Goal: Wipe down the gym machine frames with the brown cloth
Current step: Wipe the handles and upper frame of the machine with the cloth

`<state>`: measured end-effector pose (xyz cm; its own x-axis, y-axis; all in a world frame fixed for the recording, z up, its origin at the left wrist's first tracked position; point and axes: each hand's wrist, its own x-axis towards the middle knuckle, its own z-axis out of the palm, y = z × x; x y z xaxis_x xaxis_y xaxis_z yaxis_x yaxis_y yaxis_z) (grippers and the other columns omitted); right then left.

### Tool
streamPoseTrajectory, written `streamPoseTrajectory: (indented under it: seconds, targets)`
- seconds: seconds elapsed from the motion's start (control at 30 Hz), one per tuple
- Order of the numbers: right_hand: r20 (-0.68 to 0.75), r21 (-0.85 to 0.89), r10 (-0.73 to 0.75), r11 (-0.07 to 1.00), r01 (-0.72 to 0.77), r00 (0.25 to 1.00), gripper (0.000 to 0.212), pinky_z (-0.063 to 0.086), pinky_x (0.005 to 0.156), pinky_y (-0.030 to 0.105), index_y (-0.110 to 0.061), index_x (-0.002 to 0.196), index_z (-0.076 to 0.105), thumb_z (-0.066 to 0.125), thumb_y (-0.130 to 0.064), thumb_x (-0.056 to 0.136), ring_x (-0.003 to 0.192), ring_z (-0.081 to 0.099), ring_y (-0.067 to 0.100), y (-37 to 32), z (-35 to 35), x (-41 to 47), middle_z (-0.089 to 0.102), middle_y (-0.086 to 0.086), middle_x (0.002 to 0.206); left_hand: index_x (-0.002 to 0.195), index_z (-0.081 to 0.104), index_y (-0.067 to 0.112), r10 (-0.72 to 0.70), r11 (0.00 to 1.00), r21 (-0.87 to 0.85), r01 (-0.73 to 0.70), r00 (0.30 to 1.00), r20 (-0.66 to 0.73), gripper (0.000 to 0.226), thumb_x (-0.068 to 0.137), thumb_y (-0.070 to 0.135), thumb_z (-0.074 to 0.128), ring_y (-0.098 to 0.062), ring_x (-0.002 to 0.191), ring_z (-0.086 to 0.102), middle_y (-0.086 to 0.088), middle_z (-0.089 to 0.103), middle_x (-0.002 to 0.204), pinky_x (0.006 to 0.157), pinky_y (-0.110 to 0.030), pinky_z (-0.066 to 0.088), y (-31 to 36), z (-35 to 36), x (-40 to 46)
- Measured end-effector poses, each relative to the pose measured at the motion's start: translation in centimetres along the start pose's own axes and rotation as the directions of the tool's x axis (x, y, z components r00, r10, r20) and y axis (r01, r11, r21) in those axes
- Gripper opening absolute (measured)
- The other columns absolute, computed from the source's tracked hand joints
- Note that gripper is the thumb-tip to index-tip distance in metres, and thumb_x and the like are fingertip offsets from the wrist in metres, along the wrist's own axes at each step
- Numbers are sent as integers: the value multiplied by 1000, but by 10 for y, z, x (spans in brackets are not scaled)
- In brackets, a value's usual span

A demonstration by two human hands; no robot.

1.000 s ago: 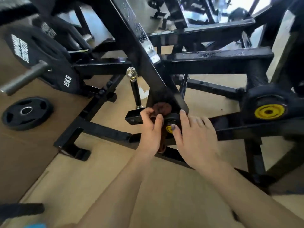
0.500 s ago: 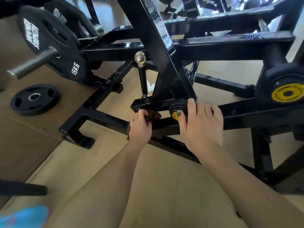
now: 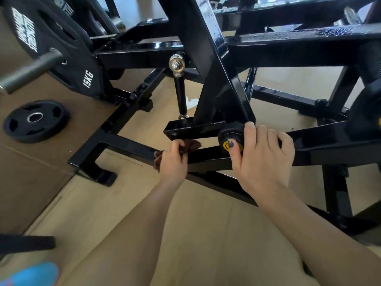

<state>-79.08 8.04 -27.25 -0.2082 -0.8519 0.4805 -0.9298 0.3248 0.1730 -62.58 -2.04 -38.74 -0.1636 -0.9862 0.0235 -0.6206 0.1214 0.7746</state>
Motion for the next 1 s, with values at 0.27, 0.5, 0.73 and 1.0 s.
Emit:
streamPoseTrajectory:
  seconds: [0.27,0.5,0.73,1.0]
  targets:
    - [3,-40,7,999,-7,1000,62,30,85,43,-6,126,48,11,-52,108,86,57,34,-2,0,1,61,15,95,114,43,38,31,998,-45,-35,995,-99,19,102,28,55,-14,98,61,14,63,102,74,-42,54,39,4,-17]
    - [-31,-33,-5,999,4,1000,61,30,84,43,-3,126,48,15,-51,109,84,55,34,-2,1,0,61,15,94,121,42,40,175,977,134,-166,983,-62,30,100,26,58,-14,93,60,10,64,107,66,-34,49,29,2,-22]
    - [-20,-52,-20,998,19,1000,61,31,87,44,-3,128,48,14,-50,109,88,58,35,0,2,0,63,17,99,130,43,34,-73,958,277,78,997,-28,31,103,27,55,-21,98,64,3,65,118,82,-46,60,-6,-15,-2]
    - [-30,-10,-2,1000,1,1000,61,33,89,43,-5,127,50,14,-51,109,91,58,33,0,4,0,64,14,101,129,45,28,112,953,298,-52,975,-189,26,104,31,50,-24,109,56,2,63,118,75,-44,56,56,16,-53]
